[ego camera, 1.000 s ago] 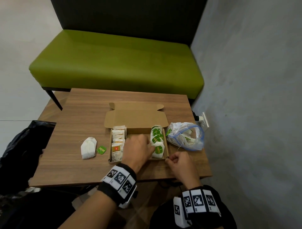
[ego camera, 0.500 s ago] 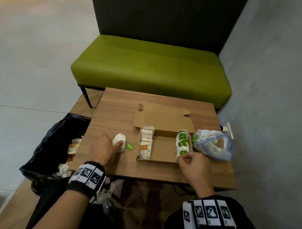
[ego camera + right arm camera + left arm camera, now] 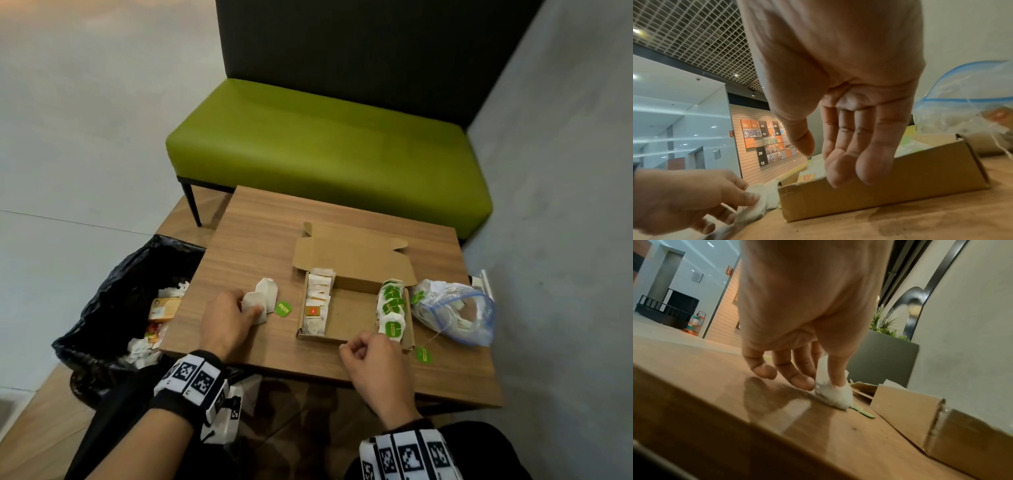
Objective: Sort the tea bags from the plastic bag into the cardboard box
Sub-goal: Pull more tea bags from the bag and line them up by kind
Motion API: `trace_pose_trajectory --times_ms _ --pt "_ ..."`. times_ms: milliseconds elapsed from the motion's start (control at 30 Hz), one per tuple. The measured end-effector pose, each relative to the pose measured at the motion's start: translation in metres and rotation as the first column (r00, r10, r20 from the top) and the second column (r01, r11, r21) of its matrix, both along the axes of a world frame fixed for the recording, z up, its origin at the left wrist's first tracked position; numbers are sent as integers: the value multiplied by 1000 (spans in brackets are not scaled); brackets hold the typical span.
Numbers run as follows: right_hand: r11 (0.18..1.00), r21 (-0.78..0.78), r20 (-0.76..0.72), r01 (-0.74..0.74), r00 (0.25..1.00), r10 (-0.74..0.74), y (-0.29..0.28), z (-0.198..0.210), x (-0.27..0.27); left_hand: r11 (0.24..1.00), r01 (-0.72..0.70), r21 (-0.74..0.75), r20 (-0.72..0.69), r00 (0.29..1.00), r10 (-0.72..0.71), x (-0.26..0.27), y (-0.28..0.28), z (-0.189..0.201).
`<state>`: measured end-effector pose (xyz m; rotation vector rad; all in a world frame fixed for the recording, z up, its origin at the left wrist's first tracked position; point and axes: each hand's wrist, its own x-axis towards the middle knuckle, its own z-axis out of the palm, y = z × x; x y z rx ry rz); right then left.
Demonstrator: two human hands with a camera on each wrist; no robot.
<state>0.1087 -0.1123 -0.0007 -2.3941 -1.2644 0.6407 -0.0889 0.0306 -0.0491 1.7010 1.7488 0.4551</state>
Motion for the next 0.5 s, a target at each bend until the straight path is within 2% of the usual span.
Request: trace_pose_trajectory --times_ms 100,167,267,367,500 --pt "1000 15 -13 -8 1000 8 -1 2 3 996 -54 66 19 998 53 -6 1 -4" --pt "999 43 -32 -25 999 27 -1 6 5 992 -87 88 103 992 77 -7 0 0" --pt "990 128 -104 -60 992 73 1 15 6 994 -42 102 275 961 13 -7 -1 12" --pt "963 264 -245 -46 963 113 9 19 3 996 13 93 486 872 -57 -3 -5 37" --pt "912 408 -427 -47 873 236 20 24 -6 978 206 36 672 720 -176 12 -17 72"
